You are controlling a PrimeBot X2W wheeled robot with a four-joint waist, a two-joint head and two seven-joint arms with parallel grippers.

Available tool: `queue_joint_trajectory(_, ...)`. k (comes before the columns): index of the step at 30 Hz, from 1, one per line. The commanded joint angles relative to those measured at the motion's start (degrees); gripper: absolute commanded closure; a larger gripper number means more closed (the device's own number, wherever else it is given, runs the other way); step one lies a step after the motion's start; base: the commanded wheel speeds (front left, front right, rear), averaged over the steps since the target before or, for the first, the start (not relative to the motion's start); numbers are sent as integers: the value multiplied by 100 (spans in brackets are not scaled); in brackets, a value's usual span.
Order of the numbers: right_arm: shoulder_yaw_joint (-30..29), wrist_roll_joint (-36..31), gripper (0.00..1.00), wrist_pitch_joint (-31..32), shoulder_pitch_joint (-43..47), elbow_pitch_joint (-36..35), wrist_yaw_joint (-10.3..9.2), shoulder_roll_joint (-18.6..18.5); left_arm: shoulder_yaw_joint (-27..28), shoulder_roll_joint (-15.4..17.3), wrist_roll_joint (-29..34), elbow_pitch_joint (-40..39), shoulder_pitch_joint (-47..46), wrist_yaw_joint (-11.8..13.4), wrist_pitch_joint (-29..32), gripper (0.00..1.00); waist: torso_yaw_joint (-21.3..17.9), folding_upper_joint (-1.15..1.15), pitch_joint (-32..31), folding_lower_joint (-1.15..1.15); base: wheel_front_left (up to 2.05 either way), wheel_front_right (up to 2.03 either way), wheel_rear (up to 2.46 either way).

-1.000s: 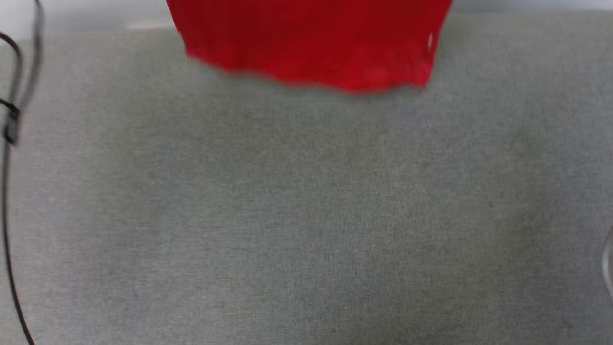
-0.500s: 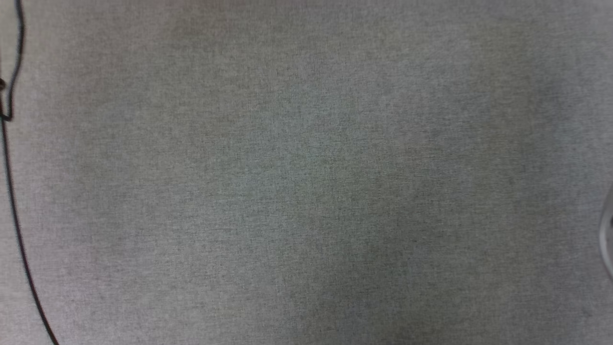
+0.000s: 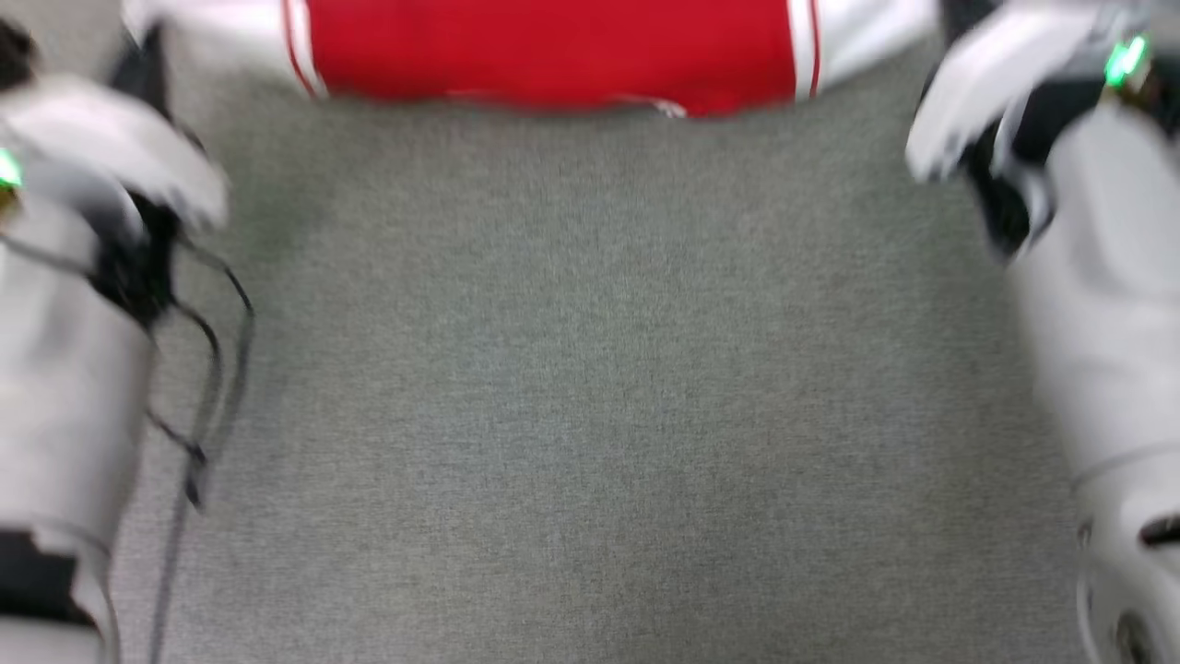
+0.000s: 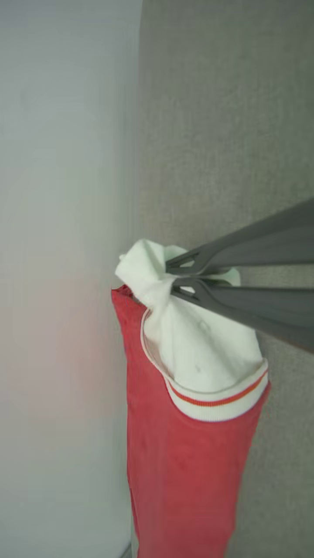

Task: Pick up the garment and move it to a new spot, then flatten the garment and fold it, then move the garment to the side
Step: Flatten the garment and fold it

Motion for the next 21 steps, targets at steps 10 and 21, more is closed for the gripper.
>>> queue_joint_trajectory(10,688,1177,100,-254,2496,-606,-6,-406,102,198,55,-900,2493,119,-220,100,39,0,-1623,0,0,0,0)
queue_joint_trajectory(21,675,1772,100,389,5083,-2424,-7,-723,582,341,131,-3271,5482,1234,-148,100,-58,0,-2521,0,0,0,0)
